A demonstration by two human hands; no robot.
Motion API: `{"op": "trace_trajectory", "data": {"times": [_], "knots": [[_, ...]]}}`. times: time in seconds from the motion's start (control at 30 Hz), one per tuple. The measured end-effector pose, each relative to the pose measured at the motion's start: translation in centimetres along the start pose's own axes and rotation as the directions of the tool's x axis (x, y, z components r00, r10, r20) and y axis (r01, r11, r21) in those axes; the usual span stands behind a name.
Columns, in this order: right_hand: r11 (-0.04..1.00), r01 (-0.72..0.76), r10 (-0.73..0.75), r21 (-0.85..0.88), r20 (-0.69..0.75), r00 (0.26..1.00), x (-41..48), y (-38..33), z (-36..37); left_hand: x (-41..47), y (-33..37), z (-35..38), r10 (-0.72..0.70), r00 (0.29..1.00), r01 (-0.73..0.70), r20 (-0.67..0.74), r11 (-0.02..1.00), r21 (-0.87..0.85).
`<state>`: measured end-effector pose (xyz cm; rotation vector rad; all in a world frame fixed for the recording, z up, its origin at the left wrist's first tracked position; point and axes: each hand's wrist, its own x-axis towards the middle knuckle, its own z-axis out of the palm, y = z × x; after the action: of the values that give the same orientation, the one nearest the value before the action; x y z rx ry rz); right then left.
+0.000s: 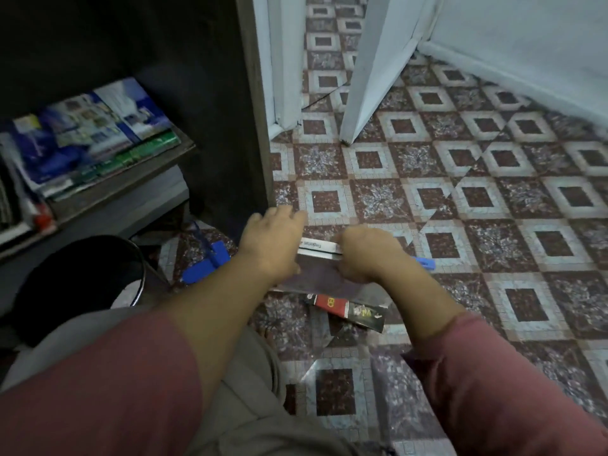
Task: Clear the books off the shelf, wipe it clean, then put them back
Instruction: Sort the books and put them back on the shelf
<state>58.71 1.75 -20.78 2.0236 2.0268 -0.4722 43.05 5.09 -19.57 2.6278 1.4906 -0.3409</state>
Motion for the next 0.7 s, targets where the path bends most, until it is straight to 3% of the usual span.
{"op": "trace_trajectory", "data": {"times": [0.17, 0.3, 0.43, 0.53, 0.7], "knots": [[0.981, 0.194, -0.191, 0.009, -0.151, 0.970, -5.8, -6.0, -9.5, -5.1, -4.3, -7.8, 0.009, 1.000, -0.009, -0.009, 1.000, -0.010], [0.950, 0.306, -0.309, -0.065, -0.346, 0.886, -7.6, -12.2, -14.6, -11.1, -10.2, -12.5, -0.121, 0.979, 0.121, -0.164, 0.993, -0.010], [0.931, 0.320, -0.365, -0.176, -0.495, 0.789, -5.6, -18.6, -18.1, -16.0, -16.6, -14.8, -0.301, 0.888, 0.350, -0.349, 0.933, 0.084], [0.909, 0.367, -0.410, -0.197, -0.577, 0.706, -2.7, -23.4, -20.1, -17.4, -20.8, -15.7, -0.414, 0.803, 0.479, -0.429, 0.876, 0.051], [0.899, 0.386, -0.377, -0.205, -0.811, 0.448, 4.6, -28.8, -19.7, -15.3, -27.1, -14.3, -0.393, 0.646, 0.565, -0.655, 0.823, 0.063]]}}
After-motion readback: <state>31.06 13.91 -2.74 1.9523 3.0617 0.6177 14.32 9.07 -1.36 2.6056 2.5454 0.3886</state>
